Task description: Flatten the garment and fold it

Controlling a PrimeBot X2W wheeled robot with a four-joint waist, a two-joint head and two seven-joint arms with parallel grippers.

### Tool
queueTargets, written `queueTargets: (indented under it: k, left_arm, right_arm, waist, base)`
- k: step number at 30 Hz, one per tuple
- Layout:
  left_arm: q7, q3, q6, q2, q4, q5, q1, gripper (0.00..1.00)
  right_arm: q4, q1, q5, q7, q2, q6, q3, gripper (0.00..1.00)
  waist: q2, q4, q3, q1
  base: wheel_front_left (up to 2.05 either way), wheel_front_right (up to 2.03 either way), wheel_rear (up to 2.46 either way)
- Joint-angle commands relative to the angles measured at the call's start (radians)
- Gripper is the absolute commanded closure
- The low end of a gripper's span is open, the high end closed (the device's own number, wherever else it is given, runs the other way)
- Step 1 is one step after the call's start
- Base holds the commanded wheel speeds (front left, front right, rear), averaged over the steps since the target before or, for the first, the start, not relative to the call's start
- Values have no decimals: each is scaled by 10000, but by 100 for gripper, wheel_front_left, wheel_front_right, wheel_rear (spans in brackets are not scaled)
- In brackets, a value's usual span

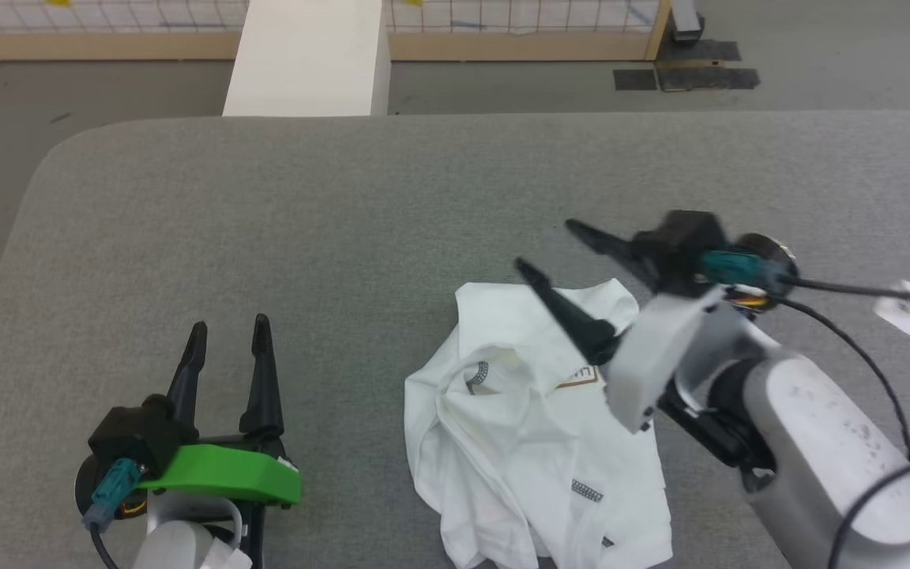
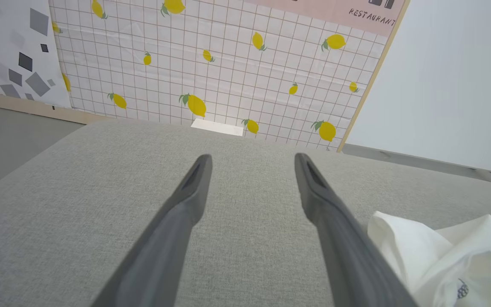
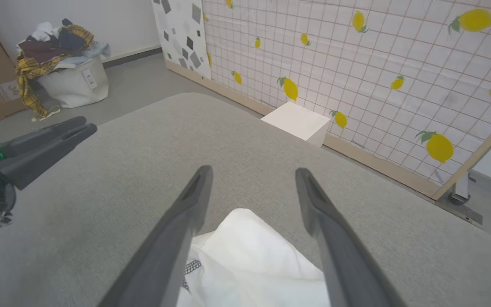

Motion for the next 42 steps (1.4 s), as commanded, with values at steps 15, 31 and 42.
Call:
queueTargets:
  k: [15, 31, 42]
  left_arm:
    - [-45, 76, -136, -18, -123, 178, 214, 0]
    - [-45, -23, -159, -18, -56, 150, 115, 0]
    - [-45, -170, -120, -18, -17, 56, -36, 0]
  right_arm:
    - [74, 3458, -56, -3037, 1621, -15, -4413, 0]
    - [2870, 3561, 6496, 2423, 2084, -15, -5786, 0]
    - [4668, 2296, 6501, 3997, 2086, -15, -5250, 0]
  waist:
    - [0, -773, -571, -1]
    - [0, -547, -343, -1]
    - [0, -188, -96, -1]
  base:
    - [0, 0, 0]
    - [0, 0, 0]
    - [0, 0, 0]
